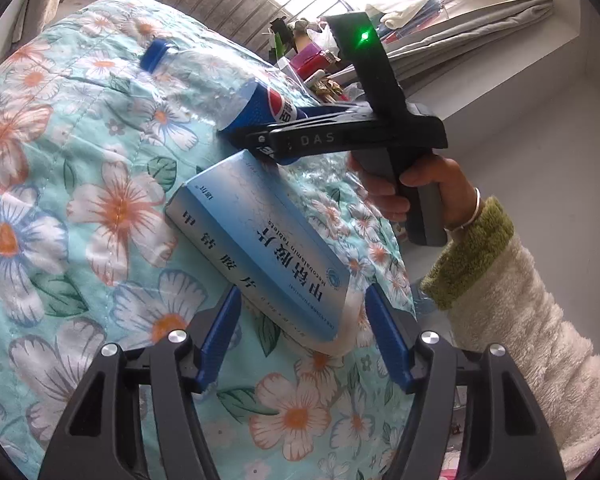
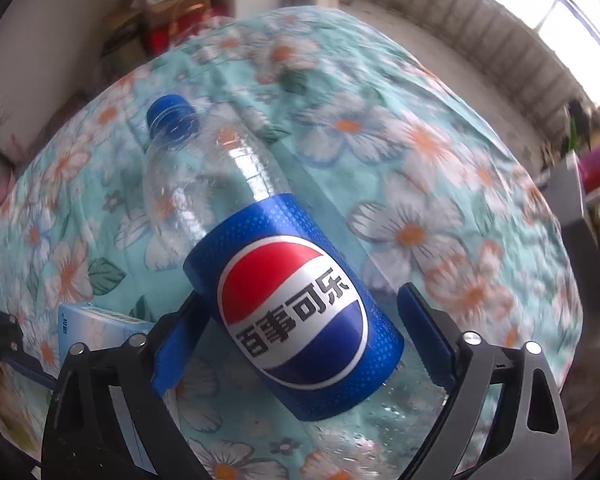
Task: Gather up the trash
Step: 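Grasp the Pepsi bottle with the right gripper while the left gripper grasps the blue medicine box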
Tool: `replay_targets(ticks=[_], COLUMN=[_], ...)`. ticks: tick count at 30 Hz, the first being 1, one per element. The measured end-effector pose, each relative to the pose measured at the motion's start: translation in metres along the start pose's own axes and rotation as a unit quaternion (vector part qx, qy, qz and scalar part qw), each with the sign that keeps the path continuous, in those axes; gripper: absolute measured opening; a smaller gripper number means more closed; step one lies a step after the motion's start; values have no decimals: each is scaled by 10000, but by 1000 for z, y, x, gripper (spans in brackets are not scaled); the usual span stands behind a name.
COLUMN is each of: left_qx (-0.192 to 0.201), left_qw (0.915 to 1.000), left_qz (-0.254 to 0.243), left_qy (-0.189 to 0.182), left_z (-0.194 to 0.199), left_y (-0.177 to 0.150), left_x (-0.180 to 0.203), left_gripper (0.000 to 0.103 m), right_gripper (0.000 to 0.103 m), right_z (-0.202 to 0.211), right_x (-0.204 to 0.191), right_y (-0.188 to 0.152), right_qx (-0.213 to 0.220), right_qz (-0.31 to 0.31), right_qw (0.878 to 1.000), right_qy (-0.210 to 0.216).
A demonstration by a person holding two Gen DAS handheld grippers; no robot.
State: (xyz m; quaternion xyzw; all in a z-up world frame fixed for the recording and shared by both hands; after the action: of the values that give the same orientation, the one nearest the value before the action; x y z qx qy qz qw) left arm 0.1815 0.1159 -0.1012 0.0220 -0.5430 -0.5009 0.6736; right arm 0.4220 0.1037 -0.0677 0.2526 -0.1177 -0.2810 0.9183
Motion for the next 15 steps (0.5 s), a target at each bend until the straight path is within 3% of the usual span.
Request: replay_targets(ticks=[4, 8, 15], left_qx=[31, -6, -117], left_qw=[10000, 9997, 9974], left_qz=[66, 236, 583], left_qy=[-29, 34, 398], left_z=[0, -3, -30], left_y=[6, 8, 6], left_x=[0, -6, -15], left_gripper=[62, 62, 61], right_gripper=[76, 72, 66], right_z=[19, 46, 111], right_x=[24, 36, 27], right_y=[-29, -78, -180], right_qx=[-244, -452, -489], right_qz=[-982, -2011, -3710], right_qw=[9947, 9784, 9272], right_qy=[-164, -146, 187])
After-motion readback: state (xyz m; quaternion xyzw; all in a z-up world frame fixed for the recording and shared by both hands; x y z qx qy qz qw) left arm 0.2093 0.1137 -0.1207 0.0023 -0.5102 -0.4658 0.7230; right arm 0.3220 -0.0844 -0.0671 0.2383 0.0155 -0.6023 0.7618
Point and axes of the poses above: each gripper's, at about its wrist camera, not at the fingertips, and z roughly against the way its jaws point, x to its right, y to its top, the point moved 8 cm from there along -z, roughly the way its jaws point, and after that the axes turned 14 degrees about x, right-handed, at the moved point
